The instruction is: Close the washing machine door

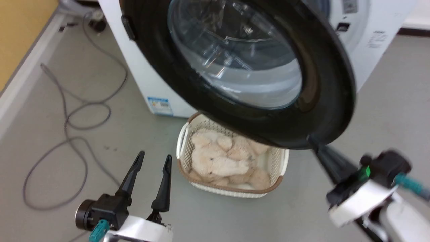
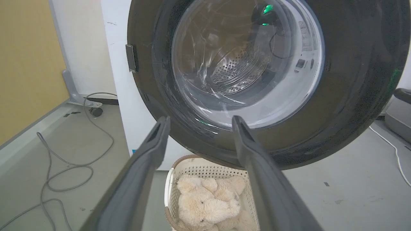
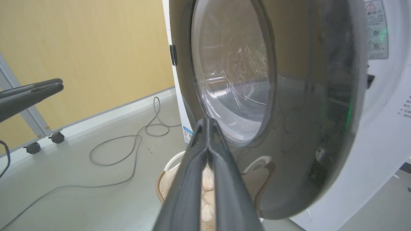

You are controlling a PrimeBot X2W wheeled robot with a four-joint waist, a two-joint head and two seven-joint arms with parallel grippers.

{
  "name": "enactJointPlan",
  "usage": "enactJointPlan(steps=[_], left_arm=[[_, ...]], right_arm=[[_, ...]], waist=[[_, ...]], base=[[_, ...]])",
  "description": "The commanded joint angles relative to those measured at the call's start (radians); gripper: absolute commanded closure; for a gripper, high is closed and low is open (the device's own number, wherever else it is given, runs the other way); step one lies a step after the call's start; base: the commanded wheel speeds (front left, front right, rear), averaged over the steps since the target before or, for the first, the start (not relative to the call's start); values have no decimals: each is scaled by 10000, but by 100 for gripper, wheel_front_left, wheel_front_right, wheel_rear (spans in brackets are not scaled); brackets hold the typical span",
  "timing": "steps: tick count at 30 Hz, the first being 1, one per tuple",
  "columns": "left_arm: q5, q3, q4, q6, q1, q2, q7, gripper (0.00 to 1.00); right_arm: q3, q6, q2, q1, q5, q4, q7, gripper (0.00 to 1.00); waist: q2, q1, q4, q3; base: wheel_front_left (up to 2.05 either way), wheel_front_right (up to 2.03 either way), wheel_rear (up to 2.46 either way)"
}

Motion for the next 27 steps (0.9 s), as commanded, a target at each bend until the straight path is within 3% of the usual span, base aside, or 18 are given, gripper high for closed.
enactJointPlan(steps=[1,12,22,27], left_arm=[[93,-6,-14,-54,-197,-38,-43,0],[315,-256,-149,-92,-792,-115,-43,0],[349,-375,-278,-106,-1145,-126,-43,0],[292,-515,-290,-95,-1330,-127,-43,0]], right_arm=[[91,6,-204,-402,173,73,44,100],[65,6,-1451,-2922,1269,1371,326,100],[-167,6,-2023,-4649,1718,2217,827,100],[-437,6,-2014,-5564,1885,2876,1280,100]], waist=[[0,-1,219,301],[0,-1,787,1306],[0,-1,1027,2041],[0,-1,1102,2385]], base=[[0,0,0],[0,0,0],[0,0,0],[0,0,0]])
